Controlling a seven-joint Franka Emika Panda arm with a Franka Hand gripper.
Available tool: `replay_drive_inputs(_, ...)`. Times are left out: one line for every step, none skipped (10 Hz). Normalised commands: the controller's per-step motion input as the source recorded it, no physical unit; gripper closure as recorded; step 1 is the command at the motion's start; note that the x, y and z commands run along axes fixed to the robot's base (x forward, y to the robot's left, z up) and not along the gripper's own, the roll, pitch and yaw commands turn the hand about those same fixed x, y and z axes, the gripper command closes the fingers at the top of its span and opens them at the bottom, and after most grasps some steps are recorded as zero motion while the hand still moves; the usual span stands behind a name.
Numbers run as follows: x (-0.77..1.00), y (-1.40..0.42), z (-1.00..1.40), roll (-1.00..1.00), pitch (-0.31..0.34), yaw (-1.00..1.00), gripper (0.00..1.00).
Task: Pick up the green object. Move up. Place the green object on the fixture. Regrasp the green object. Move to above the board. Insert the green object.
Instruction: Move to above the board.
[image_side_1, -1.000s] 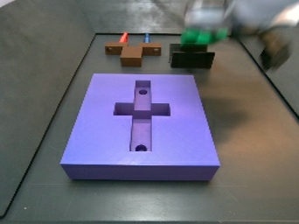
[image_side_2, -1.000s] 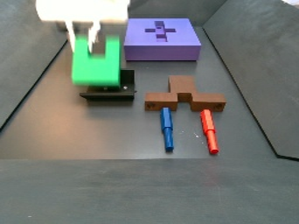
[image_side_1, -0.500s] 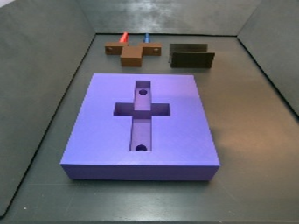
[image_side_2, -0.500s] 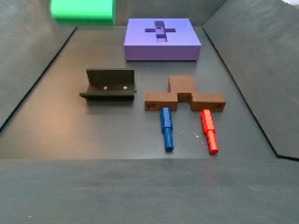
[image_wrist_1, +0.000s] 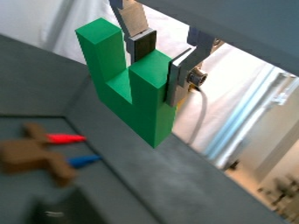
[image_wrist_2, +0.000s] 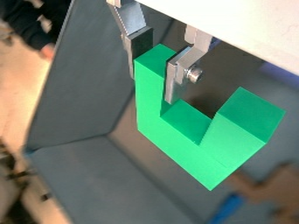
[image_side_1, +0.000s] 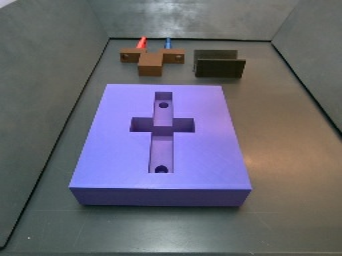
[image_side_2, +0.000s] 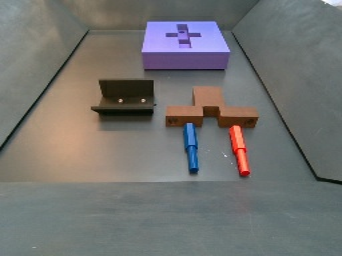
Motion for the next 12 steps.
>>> replay_drive_inputs(-1.4, -1.29, 0.28, -1.0, 0.063, -0.02, 1.0)
replay_drive_inputs(-1.4, -1.23, 0.24, -1.0, 0.054, -0.01, 1.0)
replay_drive_inputs(-1.4, -1.25, 0.26, -1.0, 0.058, 0.0, 1.0)
replay_drive_inputs(-1.4, -1.24, 0.25, -1.0, 0.055, 0.0, 1.0)
replay_drive_inputs(-0.75, -0.63, 0.12, -1.0, 0.048, 0.01, 1.0)
replay_drive_inputs(-0.39, -0.27, 0.05, -1.0, 0.043, 0.01, 1.0)
replay_drive_inputs(-0.14, -0.09, 0.02, -1.0, 0.046, 0.01, 1.0)
replay_drive_inputs(-0.09, -0.02, 0.0, -1.0, 0.035, 0.01, 1.0)
replay_drive_inputs(-0.08, 0.0, -0.01, -1.0, 0.02, 0.01, 1.0)
replay_drive_inputs(-0.07, 0.02, 0.01, -0.73, -0.008, 0.01, 1.0)
replay_drive_inputs(-0.07, 0.02, 0.0, -0.52, -0.026, 0.0, 1.0)
replay_drive_inputs(-0.04, 0.01, 0.0, -0.31, -0.033, 0.0, 1.0)
